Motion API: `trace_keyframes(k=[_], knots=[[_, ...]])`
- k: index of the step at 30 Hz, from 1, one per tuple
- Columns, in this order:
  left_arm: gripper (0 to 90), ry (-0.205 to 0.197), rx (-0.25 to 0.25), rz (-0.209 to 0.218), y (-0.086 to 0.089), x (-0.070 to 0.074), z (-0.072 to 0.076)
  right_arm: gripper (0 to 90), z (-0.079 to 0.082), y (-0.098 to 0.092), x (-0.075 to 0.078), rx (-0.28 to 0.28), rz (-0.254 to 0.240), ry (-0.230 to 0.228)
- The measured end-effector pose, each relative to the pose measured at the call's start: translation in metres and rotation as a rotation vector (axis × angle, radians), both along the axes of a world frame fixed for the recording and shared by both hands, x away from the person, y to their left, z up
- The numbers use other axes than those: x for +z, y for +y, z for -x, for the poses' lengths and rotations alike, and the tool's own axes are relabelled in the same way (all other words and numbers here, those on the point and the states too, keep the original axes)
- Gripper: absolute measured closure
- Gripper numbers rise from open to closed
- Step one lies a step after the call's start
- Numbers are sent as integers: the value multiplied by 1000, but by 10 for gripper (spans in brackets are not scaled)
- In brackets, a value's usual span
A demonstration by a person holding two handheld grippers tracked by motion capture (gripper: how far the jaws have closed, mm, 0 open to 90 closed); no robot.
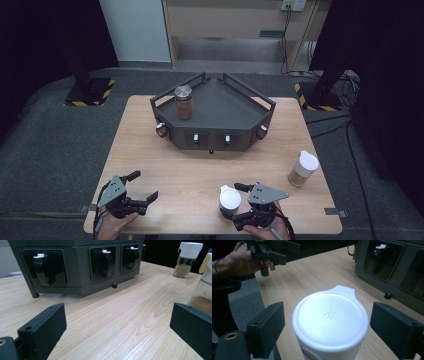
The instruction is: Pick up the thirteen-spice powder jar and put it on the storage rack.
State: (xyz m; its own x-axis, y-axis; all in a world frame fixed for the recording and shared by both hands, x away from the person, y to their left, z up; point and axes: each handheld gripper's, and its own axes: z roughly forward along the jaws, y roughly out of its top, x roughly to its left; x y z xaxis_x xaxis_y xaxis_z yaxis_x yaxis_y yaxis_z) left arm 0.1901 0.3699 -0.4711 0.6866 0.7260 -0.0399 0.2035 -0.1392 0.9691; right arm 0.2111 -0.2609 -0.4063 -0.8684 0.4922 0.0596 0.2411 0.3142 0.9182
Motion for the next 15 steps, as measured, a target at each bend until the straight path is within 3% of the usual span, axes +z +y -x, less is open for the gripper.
trace_keyframes(k=[9,15], knots=[[0,-2,-2,-3,0,1,0,222,2,6,-10,-16,3,21],[0,-3,-2,-5,0,1,1,295,11,13,-16,-66,11,3]])
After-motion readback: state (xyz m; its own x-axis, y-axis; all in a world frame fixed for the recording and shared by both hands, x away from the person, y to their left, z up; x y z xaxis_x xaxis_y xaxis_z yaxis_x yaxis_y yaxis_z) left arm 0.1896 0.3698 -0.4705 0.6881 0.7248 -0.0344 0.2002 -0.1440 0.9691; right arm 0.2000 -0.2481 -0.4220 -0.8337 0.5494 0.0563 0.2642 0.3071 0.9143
